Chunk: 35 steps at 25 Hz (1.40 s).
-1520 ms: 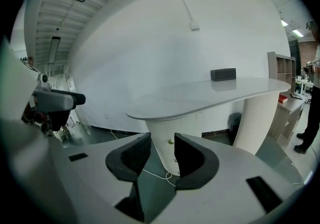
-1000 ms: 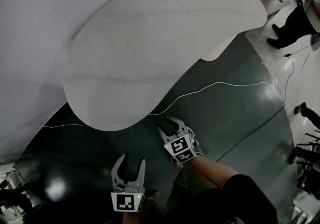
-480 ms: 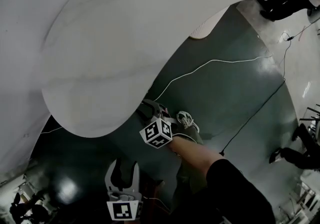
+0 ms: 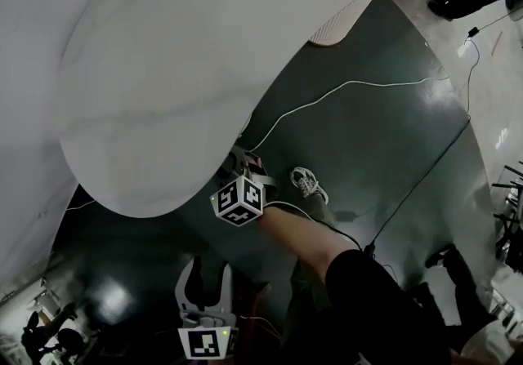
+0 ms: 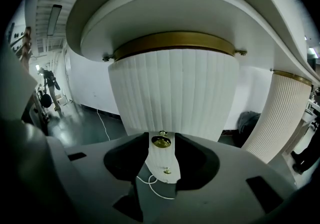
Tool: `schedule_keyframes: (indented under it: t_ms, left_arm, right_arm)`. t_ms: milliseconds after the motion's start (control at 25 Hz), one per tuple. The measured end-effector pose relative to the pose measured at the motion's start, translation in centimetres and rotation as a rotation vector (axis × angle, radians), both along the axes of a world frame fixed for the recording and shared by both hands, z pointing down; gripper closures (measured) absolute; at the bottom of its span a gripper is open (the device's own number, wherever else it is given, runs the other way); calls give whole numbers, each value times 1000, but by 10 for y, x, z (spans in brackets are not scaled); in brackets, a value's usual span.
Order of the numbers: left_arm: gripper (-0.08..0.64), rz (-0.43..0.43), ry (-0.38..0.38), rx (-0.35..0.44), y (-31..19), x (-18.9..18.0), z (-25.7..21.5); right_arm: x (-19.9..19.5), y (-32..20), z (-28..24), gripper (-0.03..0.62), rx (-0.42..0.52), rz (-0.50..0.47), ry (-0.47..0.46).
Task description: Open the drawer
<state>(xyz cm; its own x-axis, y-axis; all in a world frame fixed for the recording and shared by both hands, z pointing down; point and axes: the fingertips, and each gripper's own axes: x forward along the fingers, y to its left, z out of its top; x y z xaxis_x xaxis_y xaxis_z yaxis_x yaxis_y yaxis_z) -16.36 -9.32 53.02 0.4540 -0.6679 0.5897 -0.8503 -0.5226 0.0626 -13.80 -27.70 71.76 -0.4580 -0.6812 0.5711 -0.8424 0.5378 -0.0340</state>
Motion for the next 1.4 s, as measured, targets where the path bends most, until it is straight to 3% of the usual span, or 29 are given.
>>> schedule_keyframes:
  t_ms: [200,760,1400]
  left_arm:
    - [351,-14,0,-4,8,-9,-1]
    - [351,-19,0,2,24,-3,-5]
    - [351,26,28,32,55,13,-17]
  right_arm:
    - [-8,-3,2,479,-25,-8,-2]
    - [5,30,2,483,-40,-53,-46]
    - [33,103,3,483,-106,-68,-15]
